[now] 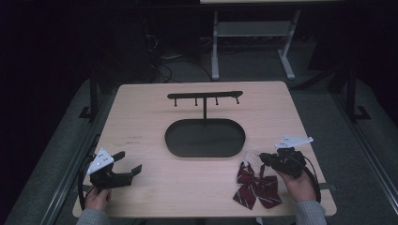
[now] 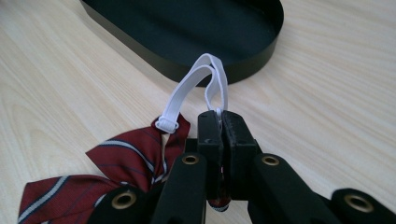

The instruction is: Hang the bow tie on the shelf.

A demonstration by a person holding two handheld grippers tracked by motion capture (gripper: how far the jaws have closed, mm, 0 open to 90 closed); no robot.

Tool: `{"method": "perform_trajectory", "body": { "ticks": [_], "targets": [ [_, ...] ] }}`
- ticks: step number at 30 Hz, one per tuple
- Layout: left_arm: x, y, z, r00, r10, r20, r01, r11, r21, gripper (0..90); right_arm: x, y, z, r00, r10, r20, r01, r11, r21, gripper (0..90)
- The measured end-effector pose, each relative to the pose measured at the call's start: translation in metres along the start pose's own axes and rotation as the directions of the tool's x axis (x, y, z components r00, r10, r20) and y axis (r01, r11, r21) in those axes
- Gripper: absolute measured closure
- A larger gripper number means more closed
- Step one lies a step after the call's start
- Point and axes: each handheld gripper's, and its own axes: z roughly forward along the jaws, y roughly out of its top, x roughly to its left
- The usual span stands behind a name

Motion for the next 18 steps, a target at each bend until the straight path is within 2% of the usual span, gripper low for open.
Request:
{"method": "perform_trajectory", "body": {
  "ticks": [4, 12, 18],
  "targets": [
    [0.000, 0.000, 0.001, 1.0000, -0.001, 0.002, 0.001, 1.0000, 0.007, 12.8, 0.002, 0.005, -0.003, 0.9998, -0.022, -0.004, 0.022, 1.000, 0.001, 86.4],
    [0.001, 0.000, 0.001, 1.0000, -0.006, -0.002, 0.006, 1.0000, 0.000, 12.8, 0.002, 0.010, -0.011, 0.9992, -0.023, -0.032, 0.022, 1.000, -0.020, 86.4],
    [0.000, 0.000, 0.000, 1.0000, -0.004, -0.002, 0.004, 1.0000, -0.001, 12.8, 0.007, 0.018, -0.016, 0.9973, -0.053, -0.052, 0.051, 0.998, -0.032, 86.4]
  ]
}}
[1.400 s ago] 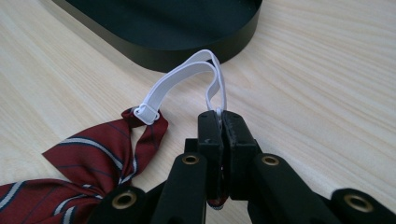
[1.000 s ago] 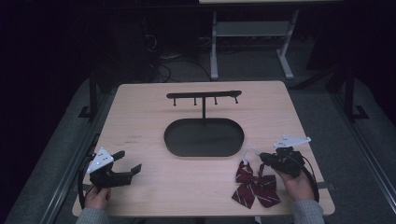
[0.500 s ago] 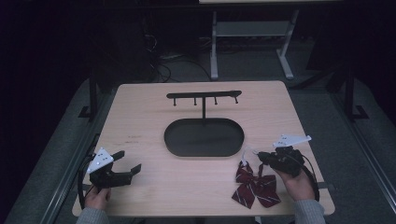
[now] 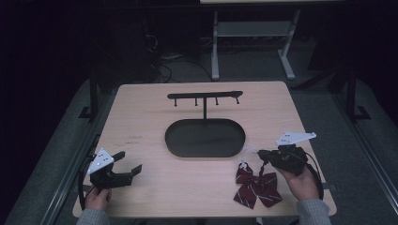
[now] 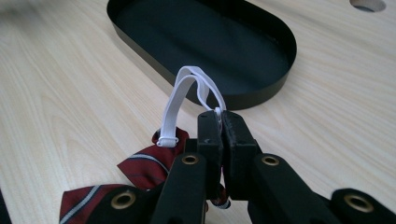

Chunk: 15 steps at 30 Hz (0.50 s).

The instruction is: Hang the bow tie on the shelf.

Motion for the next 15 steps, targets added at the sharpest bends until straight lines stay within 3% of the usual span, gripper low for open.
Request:
{"method": "perform_trajectory", "body": {
  "ticks": [15],
  "targets": [
    [-0.001, 0.001, -0.001, 1.0000, -0.005, -0.003, 0.005, 1.0000, -0.005, 12.8, 0.007, 0.022, -0.010, 0.9979, -0.033, -0.055, 0.031, 0.999, -0.042, 86.6]
  ]
}}
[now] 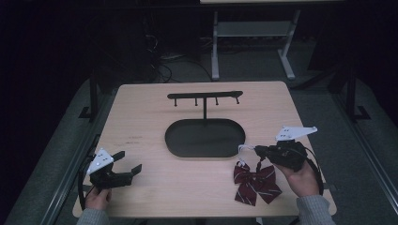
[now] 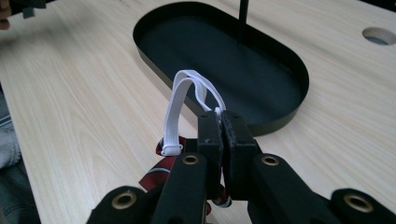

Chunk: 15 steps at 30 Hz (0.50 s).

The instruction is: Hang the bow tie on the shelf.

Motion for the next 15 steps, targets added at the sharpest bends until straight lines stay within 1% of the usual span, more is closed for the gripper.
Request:
{"method": "perform_trajectory", "body": {
  "ticks": [5, 8, 9, 12, 15],
  "targets": [
    [0.000, 0.000, 0.000, 1.0000, -0.001, -0.003, 0.001, 1.0000, -0.004, 12.8, 0.001, 0.011, -0.004, 0.9998, -0.011, -0.017, 0.011, 1.000, -0.014, 86.6],
    [0.001, 0.000, 0.000, 1.0000, -0.003, -0.005, 0.003, 1.0000, -0.005, 12.8, 0.001, 0.014, -0.004, 0.9997, -0.016, -0.018, 0.016, 1.000, -0.016, 86.6],
    [0.001, 0.000, 0.000, 1.0000, -0.007, -0.005, 0.007, 1.0000, -0.004, 12.8, 0.001, 0.017, -0.005, 0.9994, -0.025, -0.024, 0.024, 0.999, -0.020, 86.6],
    [0.001, 0.000, 0.001, 1.0000, -0.005, -0.005, 0.005, 1.0000, 0.001, 12.8, 0.001, 0.021, -0.006, 0.9994, -0.026, -0.023, 0.026, 0.999, -0.024, 86.6],
    [0.001, 0.000, 0.000, 1.0000, -0.003, -0.006, 0.003, 1.0000, 0.003, 12.8, 0.001, 0.027, -0.008, 0.9989, -0.041, -0.023, 0.040, 0.999, -0.032, 86.6]
  ]
}}
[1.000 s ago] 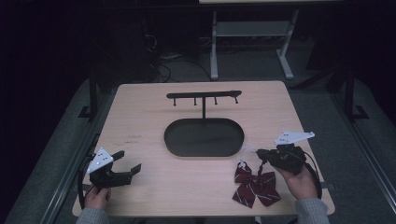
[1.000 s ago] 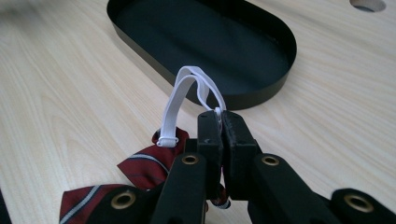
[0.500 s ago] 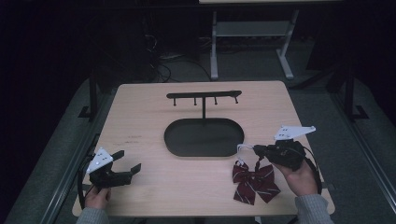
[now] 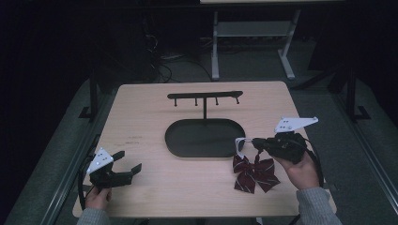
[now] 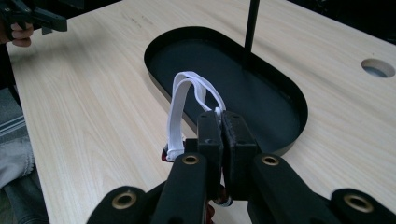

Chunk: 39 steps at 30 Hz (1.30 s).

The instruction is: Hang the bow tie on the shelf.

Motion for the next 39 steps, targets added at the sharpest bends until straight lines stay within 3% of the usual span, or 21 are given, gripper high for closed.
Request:
{"method": "perform_trajectory", "body": {
  "ticks": [39],
  "targets": [
    [-0.001, 0.000, -0.002, 1.0000, -0.002, 0.004, 0.002, 0.9999, -0.013, 12.8, 0.001, 0.062, 0.009, 0.9965, -0.076, -0.034, 0.076, 0.997, -0.020, 86.5]
  ]
}}
